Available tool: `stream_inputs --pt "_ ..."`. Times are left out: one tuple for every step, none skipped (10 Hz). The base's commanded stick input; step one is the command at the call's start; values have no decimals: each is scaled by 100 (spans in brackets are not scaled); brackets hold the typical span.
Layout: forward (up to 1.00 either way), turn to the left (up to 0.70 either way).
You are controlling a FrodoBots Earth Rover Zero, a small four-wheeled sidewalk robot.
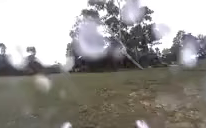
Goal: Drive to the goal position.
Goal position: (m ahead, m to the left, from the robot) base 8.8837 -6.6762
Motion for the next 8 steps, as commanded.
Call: stream_inputs --pt "100 0" --pt "100 0" --pt "100 0" --pt "100 0" --pt "100 0" --pt "100 0" --pt "100 0" --pt "100 0"
